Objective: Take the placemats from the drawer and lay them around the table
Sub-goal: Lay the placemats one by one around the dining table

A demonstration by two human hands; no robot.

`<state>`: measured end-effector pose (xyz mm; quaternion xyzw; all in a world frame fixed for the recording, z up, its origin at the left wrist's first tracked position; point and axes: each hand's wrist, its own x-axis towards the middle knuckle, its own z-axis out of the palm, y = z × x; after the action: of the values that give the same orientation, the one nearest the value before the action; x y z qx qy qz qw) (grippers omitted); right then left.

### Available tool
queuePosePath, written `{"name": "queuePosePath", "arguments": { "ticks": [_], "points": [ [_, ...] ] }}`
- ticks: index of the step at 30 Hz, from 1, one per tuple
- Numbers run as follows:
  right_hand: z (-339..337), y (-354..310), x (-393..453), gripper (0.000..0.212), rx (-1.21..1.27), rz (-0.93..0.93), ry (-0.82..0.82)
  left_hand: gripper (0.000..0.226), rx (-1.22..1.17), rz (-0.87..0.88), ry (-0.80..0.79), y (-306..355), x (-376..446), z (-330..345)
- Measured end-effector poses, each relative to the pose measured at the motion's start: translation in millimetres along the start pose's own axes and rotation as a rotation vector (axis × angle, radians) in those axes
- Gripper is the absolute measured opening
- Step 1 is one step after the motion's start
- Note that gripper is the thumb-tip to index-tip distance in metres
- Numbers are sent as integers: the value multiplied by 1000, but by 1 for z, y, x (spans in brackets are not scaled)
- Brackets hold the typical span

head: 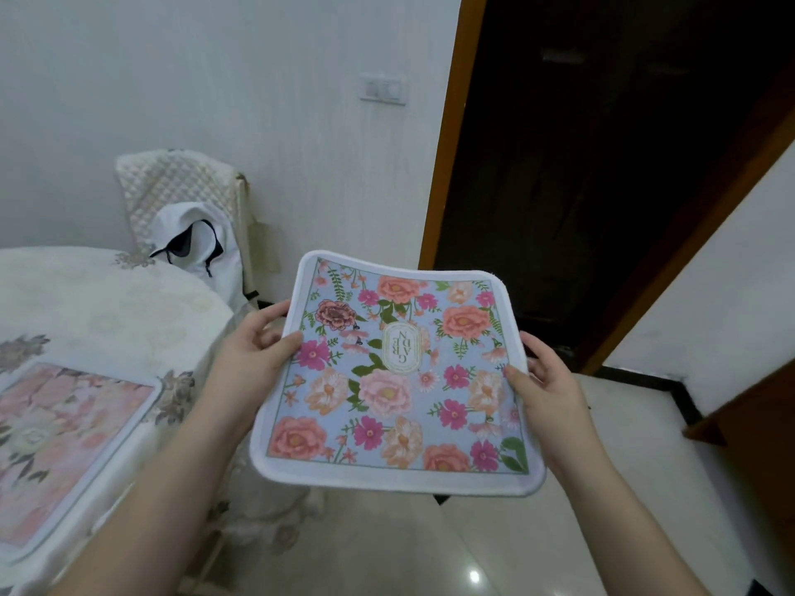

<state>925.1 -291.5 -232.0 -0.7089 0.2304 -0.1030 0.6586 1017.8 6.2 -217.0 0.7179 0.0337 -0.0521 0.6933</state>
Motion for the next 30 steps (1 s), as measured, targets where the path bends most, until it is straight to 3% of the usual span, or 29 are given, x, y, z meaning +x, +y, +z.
{"name": "queuePosePath", "arguments": {
  "ticks": [8, 24, 30],
  "points": [
    [29, -37, 98, 46, -61, -28, -98, 35, 2, 14, 57, 30, 82, -2],
    [52, -106, 333, 48, 29, -35, -325, 36, 76, 26, 270, 71, 246, 71],
    [93, -114, 386, 42, 4, -33, -399, 40, 103, 4, 358, 69, 285, 59]
  ]
}}
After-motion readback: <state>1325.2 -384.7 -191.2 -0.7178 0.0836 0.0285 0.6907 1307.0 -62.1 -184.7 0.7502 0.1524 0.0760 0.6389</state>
